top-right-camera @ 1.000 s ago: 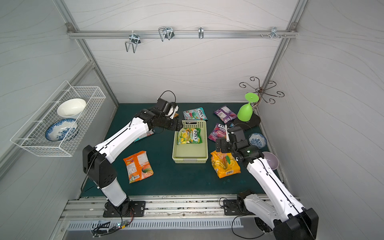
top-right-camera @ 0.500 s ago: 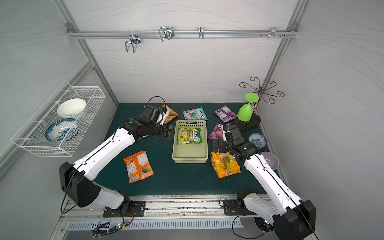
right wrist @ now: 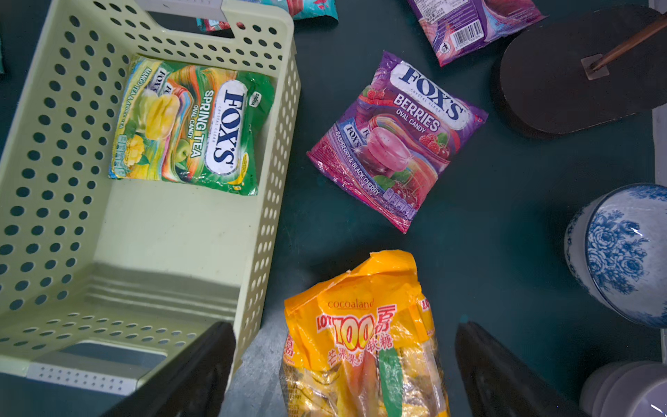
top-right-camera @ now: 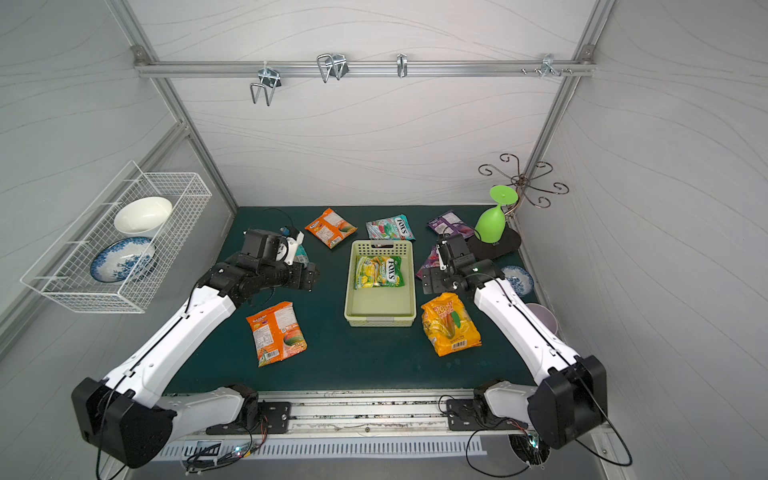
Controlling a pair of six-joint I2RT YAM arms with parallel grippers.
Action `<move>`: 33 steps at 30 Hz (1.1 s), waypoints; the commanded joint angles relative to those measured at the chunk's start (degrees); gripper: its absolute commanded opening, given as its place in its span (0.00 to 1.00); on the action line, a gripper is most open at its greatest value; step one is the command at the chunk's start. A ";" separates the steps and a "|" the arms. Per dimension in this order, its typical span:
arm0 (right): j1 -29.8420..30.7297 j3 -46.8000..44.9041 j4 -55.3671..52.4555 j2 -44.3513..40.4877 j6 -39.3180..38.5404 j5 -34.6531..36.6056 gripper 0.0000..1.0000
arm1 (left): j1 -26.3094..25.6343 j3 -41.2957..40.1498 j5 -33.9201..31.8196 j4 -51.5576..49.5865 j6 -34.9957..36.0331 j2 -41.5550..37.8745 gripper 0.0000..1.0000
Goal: Put the candies in the basket
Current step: Pick up the candy at the center of the board.
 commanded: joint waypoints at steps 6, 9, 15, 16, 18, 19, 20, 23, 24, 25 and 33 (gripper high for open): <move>-0.62 2.90 -2.34 6.02 -1.12 2.21 0.96 | 5.37 -0.88 3.33 4.20 2.05 -3.25 0.98; -0.62 2.26 -1.13 7.59 -1.38 3.00 0.96 | 5.38 -1.96 2.76 5.85 2.60 -3.43 0.98; -0.62 2.73 -0.50 11.23 -2.17 4.31 0.93 | 5.45 -1.88 3.11 5.74 2.65 -3.93 0.98; -0.62 2.53 0.01 11.65 -2.26 4.15 0.92 | 5.39 -2.04 2.97 5.91 2.71 -4.09 0.98; -0.62 3.26 -0.34 13.05 -2.56 3.96 0.91 | 5.39 -1.22 2.99 5.00 2.68 -4.28 0.98; -0.62 3.93 -0.73 13.94 -2.69 3.96 0.89 | 5.47 -0.52 2.87 4.38 2.81 -4.38 0.98; -0.62 4.34 -0.81 14.98 -2.94 4.01 0.87 | 5.44 -0.24 2.53 4.12 2.93 -4.44 0.98; -0.62 4.16 0.56 17.17 -3.23 3.76 0.82 | 4.94 -1.18 1.34 5.37 3.14 -4.62 0.98; -0.62 4.19 0.83 17.95 -3.29 3.45 0.80 | 4.78 -1.25 1.39 5.45 3.11 -4.62 0.98; -0.62 4.45 0.85 18.88 -3.23 3.20 0.79 | 4.75 -0.94 1.94 5.03 2.84 -4.69 0.98; -0.62 5.45 2.12 23.97 -3.90 3.96 0.75 | 4.07 -0.86 1.79 5.03 2.87 -4.60 0.98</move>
